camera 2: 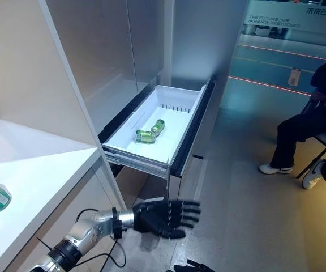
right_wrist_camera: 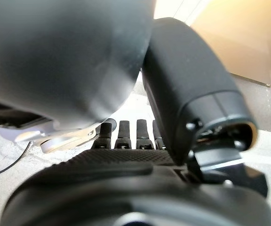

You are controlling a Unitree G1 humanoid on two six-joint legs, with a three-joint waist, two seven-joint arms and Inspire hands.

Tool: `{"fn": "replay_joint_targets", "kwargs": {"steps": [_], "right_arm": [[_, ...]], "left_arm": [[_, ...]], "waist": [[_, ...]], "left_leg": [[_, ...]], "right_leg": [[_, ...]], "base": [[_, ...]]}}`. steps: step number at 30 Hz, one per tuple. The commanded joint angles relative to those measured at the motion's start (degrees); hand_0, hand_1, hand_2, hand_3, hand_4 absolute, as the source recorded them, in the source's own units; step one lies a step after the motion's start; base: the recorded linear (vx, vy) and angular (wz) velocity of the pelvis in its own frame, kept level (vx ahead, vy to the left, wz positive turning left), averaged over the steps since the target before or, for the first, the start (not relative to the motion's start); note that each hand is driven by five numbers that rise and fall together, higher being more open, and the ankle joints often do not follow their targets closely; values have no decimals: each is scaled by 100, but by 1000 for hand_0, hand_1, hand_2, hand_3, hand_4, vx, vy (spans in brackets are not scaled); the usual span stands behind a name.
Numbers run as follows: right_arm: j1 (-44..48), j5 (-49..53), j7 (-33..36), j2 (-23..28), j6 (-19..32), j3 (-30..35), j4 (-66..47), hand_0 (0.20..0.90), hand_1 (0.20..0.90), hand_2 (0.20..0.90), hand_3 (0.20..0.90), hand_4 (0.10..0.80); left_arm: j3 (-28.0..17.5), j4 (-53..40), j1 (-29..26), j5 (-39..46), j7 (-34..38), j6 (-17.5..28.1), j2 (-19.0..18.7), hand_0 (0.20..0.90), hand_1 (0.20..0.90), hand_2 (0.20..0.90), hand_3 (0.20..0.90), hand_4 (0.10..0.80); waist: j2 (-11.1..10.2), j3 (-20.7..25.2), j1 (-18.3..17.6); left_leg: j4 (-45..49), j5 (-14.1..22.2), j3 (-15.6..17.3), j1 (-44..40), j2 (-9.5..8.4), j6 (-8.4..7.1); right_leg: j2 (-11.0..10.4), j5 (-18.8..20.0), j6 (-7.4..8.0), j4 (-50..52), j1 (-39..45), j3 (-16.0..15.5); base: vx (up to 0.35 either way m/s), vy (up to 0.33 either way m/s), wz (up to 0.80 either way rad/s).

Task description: Put drinks into fridge and close the fridge

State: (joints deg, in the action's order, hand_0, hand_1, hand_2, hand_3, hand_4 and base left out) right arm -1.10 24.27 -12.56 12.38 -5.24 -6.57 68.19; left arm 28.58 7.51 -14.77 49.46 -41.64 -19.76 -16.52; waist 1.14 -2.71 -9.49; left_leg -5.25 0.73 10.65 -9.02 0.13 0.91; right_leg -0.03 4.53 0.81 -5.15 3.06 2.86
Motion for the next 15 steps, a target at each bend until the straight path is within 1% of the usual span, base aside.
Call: {"fn": "replay_joint_targets", "kwargs": {"steps": [1, 2, 4, 6, 7, 9, 10, 12, 13, 14, 15], "right_arm": [[-253, 52, 47, 100, 95, 68, 471, 900, 900, 900, 900, 800], [-272, 27, 48, 87, 118, 53, 486, 900, 900, 900, 900, 800], [-278, -18, 51, 70, 166, -31, 539, 900, 900, 900, 900, 800], [-298, -55, 41, 60, 223, -93, 568, 900, 900, 900, 900, 800], [-308, -65, 35, 45, 268, -140, 600, 900, 900, 900, 900, 800], [-314, -116, 31, 30, 299, -191, 635, 900, 900, 900, 900, 800], [-314, -176, 30, 22, 292, -226, 649, 900, 900, 900, 900, 800], [-292, -216, 29, 14, 296, -290, 715, 900, 900, 900, 900, 800], [-279, -267, 18, 5, 285, -324, 743, 900, 900, 900, 900, 800], [-271, -293, 23, 2, 276, -344, 759, 900, 900, 900, 900, 800], [-244, -332, 24, 12, 269, -384, 813, 900, 900, 900, 900, 800]], "left_arm": [[-726, -632, -1110, 1565, 111, 792, 363, 900, 900, 900, 900, 800], [-805, -808, -1192, 1639, 192, 938, 333, 900, 900, 900, 900, 800], [-1002, -1250, -1477, 1962, 436, 1273, 102, 900, 900, 900, 900, 800], [-1167, -1560, -1664, 2031, 700, 1549, -81, 900, 900, 900, 900, 800], [-1287, -1729, -1793, 1981, 880, 1815, -221, 900, 900, 900, 900, 800], [-1425, -2013, -1931, 1836, 1223, 2195, -471, 900, 900, 900, 900, 800], [-1527, -2136, -1989, 1637, 1463, 2435, -606, 900, 900, 900, 900, 800], [-1737, -2236, -2089, 1400, 2001, 2735, -832, 900, 900, 900, 900, 800], [-1876, -2258, -2101, 949, 2487, 3032, -955, 900, 900, 900, 900, 800], [-1992, -2242, -2100, 594, 2770, 3246, -1075, 900, 900, 900, 900, 800], [-2217, -2247, -2089, -128, 3270, 3577, -1298, 900, 900, 900, 900, 800]], "waist": [[91, 77, 28], [86, 100, 30], [88, 165, 55], [90, 205, 78], [89, 242, 112], [86, 284, 157], [84, 308, 191], [78, 343, 270], [71, 366, 321], [65, 380, 358], [58, 415, 452]], "left_leg": [[25, 820, -70, -150, -363, 538], [25, 820, -88, -151, -364, 537], [25, 803, -140, -144, -364, 527], [25, 799, -187, -145, -365, 527], [25, 794, -239, -146, -370, 523], [25, 782, -322, -152, -377, 514], [25, 772, -369, -150, -380, 503], [25, 754, -471, -155, -386, 486], [25, 746, -532, -163, -392, 477], [25, 742, -577, -173, -395, 470], [25, 723, -672, -180, -402, 449]], "right_leg": [[259, -521, 74, 15, 440, 15], [254, -531, 64, 15, 447, -11], [249, -551, 38, 15, 456, -76], [241, -586, 16, 15, 473, -143], [236, -615, 2, 15, 491, -197], [230, -656, -14, 15, 523, -280], [225, -683, -24, 15, 540, -335], [218, -732, -54, 15, 585, -439], [215, -762, -69, 15, 615, -502], [212, -787, -78, 15, 641, -553], [212, -829, -97, 15, 680, -637]], "base": [[30, -21, 2], [36, -25, 3], [35, -23, 4], [22, -22, 4], [24, -29, 6], [18, -31, 12], [5, -31, 20], [11, -35, 23], [24, -35, 27], [37, -42, 36], [39, -38, 35]]}}
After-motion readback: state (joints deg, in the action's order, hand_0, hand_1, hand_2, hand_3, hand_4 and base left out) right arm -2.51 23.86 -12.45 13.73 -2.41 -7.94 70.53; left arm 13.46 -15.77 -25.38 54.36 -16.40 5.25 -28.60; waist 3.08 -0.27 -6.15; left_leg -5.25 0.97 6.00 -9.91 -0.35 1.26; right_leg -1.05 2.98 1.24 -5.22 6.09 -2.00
